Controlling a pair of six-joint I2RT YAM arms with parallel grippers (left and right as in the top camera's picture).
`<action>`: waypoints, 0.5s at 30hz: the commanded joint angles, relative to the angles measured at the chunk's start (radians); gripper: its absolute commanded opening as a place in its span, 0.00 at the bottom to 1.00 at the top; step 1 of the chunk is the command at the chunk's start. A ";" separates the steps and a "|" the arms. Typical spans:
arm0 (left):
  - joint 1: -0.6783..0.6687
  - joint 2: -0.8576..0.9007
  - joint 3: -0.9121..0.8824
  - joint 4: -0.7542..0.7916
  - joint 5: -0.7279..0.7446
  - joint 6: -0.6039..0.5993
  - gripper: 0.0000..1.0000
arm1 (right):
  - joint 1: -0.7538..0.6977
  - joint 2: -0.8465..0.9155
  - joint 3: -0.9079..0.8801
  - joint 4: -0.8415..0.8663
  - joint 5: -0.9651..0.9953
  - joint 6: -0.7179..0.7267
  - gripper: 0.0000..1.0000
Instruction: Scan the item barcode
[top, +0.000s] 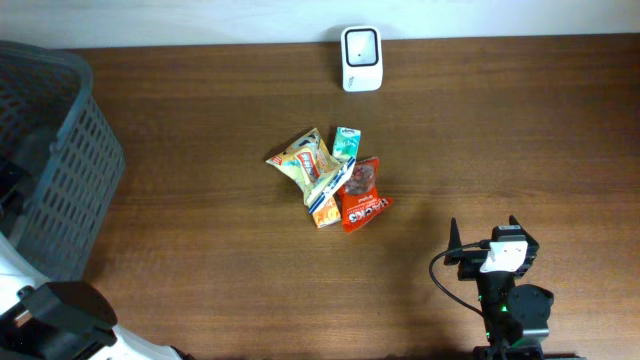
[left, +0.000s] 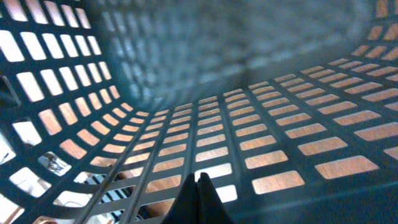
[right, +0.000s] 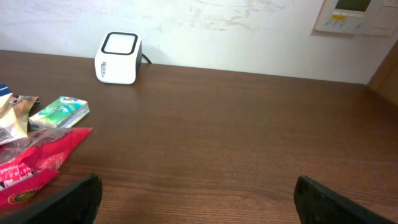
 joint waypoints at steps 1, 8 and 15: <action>-0.003 -0.029 -0.003 -0.002 0.169 0.063 0.00 | 0.007 -0.006 -0.007 -0.004 0.008 -0.007 0.98; -0.003 -0.124 -0.003 -0.002 0.297 0.072 0.00 | 0.007 -0.006 -0.007 -0.004 0.008 -0.007 0.98; 0.020 -0.130 -0.139 0.030 -0.292 -0.179 0.00 | 0.007 -0.006 -0.007 -0.004 0.008 -0.007 0.98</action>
